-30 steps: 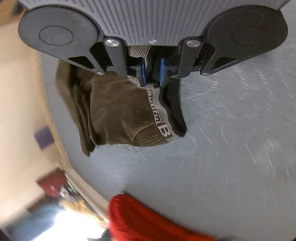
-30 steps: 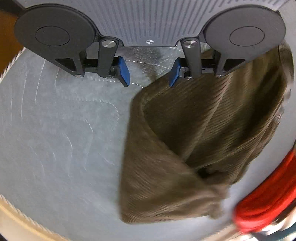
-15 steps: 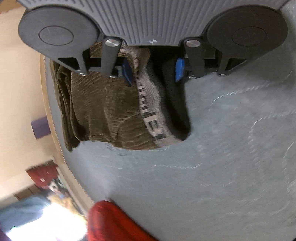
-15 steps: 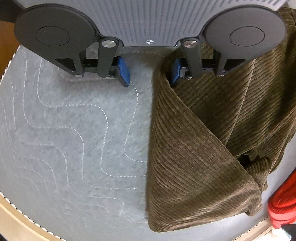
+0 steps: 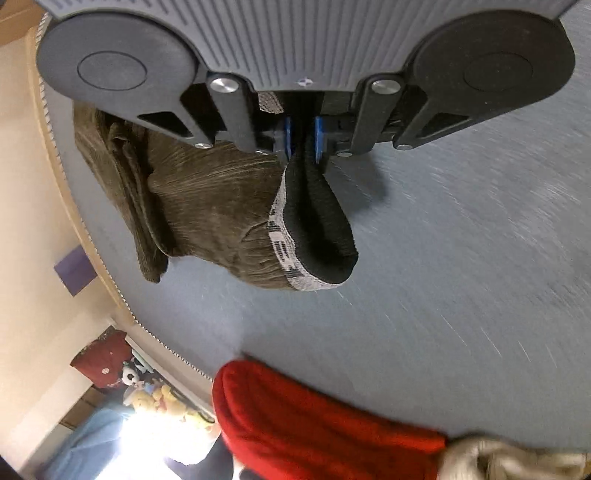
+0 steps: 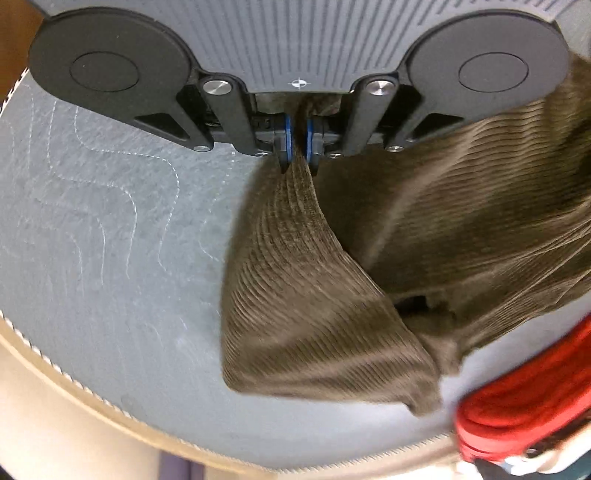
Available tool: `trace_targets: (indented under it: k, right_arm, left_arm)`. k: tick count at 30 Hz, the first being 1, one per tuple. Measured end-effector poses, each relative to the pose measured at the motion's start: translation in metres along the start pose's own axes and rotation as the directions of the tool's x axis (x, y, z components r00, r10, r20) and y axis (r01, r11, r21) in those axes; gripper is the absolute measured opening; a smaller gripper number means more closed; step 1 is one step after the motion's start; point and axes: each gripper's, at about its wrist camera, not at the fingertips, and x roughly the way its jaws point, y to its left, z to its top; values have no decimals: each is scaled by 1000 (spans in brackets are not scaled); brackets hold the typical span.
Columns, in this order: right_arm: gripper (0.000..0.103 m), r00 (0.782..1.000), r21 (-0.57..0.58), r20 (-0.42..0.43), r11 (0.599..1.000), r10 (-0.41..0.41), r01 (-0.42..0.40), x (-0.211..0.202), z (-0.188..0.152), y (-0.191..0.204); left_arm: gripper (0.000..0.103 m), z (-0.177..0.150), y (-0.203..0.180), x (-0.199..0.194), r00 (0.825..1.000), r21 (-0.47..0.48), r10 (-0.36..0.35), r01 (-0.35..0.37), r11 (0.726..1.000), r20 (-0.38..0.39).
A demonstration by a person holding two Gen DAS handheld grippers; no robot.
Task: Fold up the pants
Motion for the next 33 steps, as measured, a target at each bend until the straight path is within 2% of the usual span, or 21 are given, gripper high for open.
trace_targets:
  k: [4, 6, 8, 9, 10, 12, 14, 17, 19, 22, 25, 27, 28, 29, 30, 33]
  right_arm:
    - [6, 990, -54, -11, 988, 141, -142, -34, -11, 12]
    - [6, 970, -102, -66, 965, 235, -241, -49, -23, 20]
    - [6, 953, -174, -122, 940, 276, -294, -61, -40, 31]
    - [6, 946, -202, -152, 927, 288, -314, -64, -50, 34]
    - [7, 942, -216, -170, 921, 290, -323, -65, -56, 36]
    - [8, 953, -238, -168, 927, 253, -288, -68, -62, 36]
    - [14, 959, -244, -140, 930, 245, -274, -70, -54, 37]
    - [29, 960, -218, -84, 935, 266, -278, -78, -40, 30]
    - [33, 964, -231, -53, 936, 261, -266, -78, -34, 29]
    - [35, 970, -254, -29, 937, 242, -241, -71, -35, 35]
    - [43, 966, -269, -35, 928, 256, -256, -59, -44, 52]
    - [44, 973, -313, -48, 922, 224, -227, -52, -48, 63]
    - [44, 980, -339, -51, 919, 195, -200, -45, -50, 69]
    - [44, 987, -369, -52, 915, 153, -161, -38, -53, 74]
    - [44, 992, -388, -50, 912, 120, -130, -33, -54, 76]
    - [42, 998, -409, -27, 911, 48, -55, -22, -54, 79]
  left_arm:
    - [11, 3, 37, -37, 996, -17, 86, -86, 996, 25]
    - [11, 3, 55, -53, 988, -6, 149, -149, 989, 43]
    - [13, 3, 78, -67, 985, -45, 173, -171, 984, 26]
    - [21, 1, 89, -72, 985, -77, 173, -172, 982, 1]
    - [25, -2, 100, -77, 983, -99, 181, -183, 978, -20]
    - [55, -7, 111, -88, 978, -119, 202, -206, 971, -47]
    - [66, -6, 118, -101, 983, -150, 181, -185, 971, -41]
    - [77, -16, 127, -105, 992, -230, 55, -80, 970, -117]
    - [79, -28, 123, -100, 980, -213, -10, -34, 977, -199]
    - [83, -45, 107, -87, 950, -101, -9, -24, 995, -312]
    - [83, -65, 89, -66, 923, -4, 41, -46, 999, -384]
    - [78, -76, 80, -55, 905, 48, 67, -52, 997, -419]
    - [73, -80, 75, -50, 899, 82, 85, -55, 995, -429]
    - [58, -83, 70, -47, 897, 117, 102, -56, 992, -430]
    - [47, -85, 64, -46, 898, 156, 115, -52, 986, -426]
    - [34, -84, 52, -53, 897, 242, 150, -49, 969, -416]
